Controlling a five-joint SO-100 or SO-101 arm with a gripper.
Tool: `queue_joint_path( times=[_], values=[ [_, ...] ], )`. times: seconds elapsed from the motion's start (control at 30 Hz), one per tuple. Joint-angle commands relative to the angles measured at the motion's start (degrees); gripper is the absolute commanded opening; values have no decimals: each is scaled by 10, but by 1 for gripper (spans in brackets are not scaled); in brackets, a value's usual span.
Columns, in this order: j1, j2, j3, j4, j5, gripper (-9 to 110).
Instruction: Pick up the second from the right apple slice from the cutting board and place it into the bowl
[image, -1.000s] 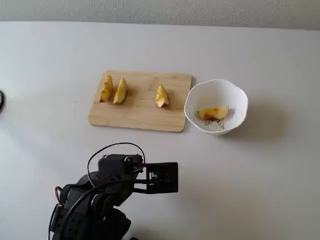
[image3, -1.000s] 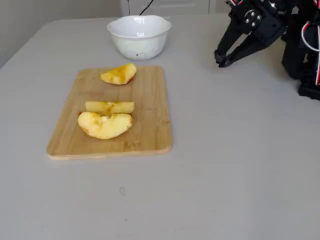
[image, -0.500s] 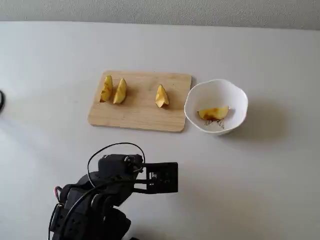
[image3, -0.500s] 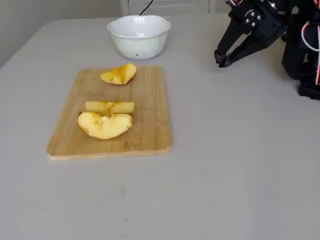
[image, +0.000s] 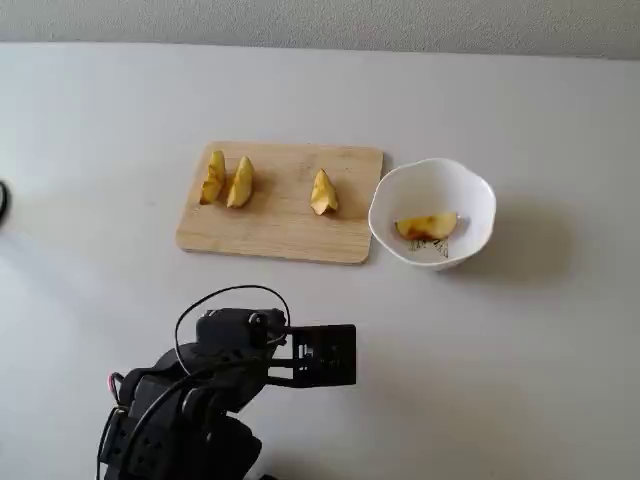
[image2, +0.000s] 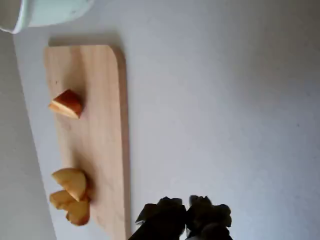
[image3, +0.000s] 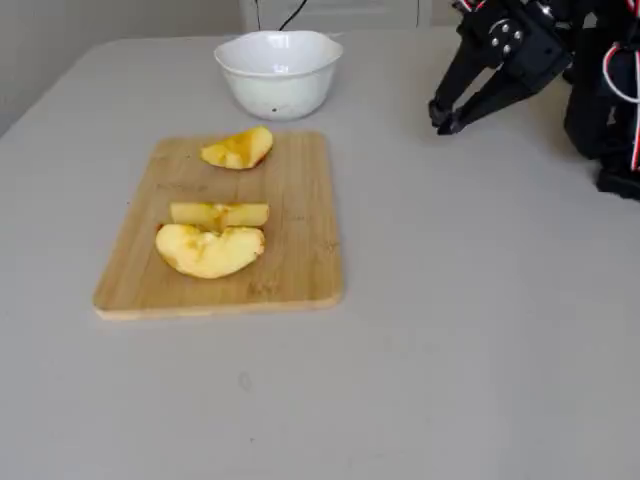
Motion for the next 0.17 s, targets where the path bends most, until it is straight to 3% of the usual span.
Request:
queue_joint_path(
  times=[0.0,0.13],
  values=[
    [-2,5,-3,-11,3,0],
    [-2,5,-3,-11,3,0]
  ],
)
